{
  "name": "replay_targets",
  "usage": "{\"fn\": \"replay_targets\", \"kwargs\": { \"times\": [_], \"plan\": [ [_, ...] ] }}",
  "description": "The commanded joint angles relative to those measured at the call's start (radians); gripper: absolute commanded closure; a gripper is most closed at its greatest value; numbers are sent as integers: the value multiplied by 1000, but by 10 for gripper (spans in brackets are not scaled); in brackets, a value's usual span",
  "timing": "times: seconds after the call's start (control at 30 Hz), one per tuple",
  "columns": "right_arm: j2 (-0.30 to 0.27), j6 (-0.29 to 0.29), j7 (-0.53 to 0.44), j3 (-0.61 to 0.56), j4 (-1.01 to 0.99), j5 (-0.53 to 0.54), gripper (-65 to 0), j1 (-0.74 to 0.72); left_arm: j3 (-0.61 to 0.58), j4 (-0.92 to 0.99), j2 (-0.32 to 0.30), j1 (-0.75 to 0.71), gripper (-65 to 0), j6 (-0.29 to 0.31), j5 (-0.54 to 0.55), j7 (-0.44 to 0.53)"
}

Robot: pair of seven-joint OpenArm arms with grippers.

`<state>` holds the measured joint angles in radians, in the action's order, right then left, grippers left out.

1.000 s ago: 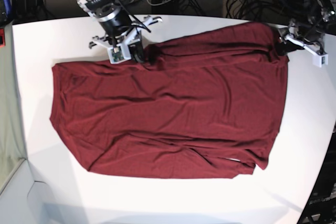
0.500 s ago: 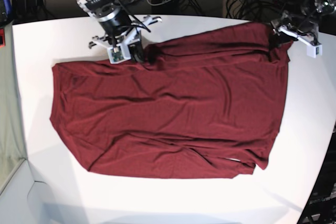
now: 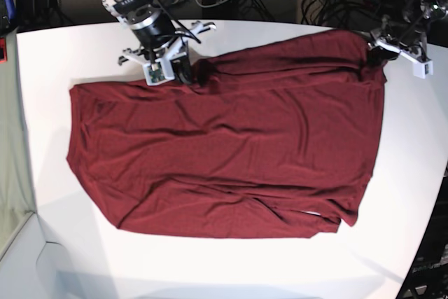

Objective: Layout the t-shirt on the table in an organized manner, then fold the t-shirt properly

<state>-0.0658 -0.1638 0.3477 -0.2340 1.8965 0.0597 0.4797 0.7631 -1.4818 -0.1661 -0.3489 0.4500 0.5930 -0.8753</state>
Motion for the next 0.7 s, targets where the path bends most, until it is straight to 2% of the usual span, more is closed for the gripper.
{"fn": "replay_targets", "kwargs": {
  "times": [0.0,0.1,0.2,0.37,0.53,0.67],
  "plan": [
    [2,-7,-26,-1,21,7,0,-2,-9,22,9,-17,-155,-10,-51,-86],
    [2,-7,-26,-1,21,7,0,-2,-9,25,9,-17,-39,-10,-49,-89],
    [2,-7,-26,-1,21,7,0,-2,-11,25,9,-17,-1,-10,-54,-88],
    [2,-7,-25,-1,21,7,0,-14,-11,11,9,-19,-2,-10,-46,-97],
    [2,-7,-25,-1,21,7,0,-20,-9,-79,6,-17,-2,-12,-44,-97],
    [2,-7,-23,-1,21,7,0,-39,-4,-156,6,32,-2,-13,-44,-172]
  ]
}}
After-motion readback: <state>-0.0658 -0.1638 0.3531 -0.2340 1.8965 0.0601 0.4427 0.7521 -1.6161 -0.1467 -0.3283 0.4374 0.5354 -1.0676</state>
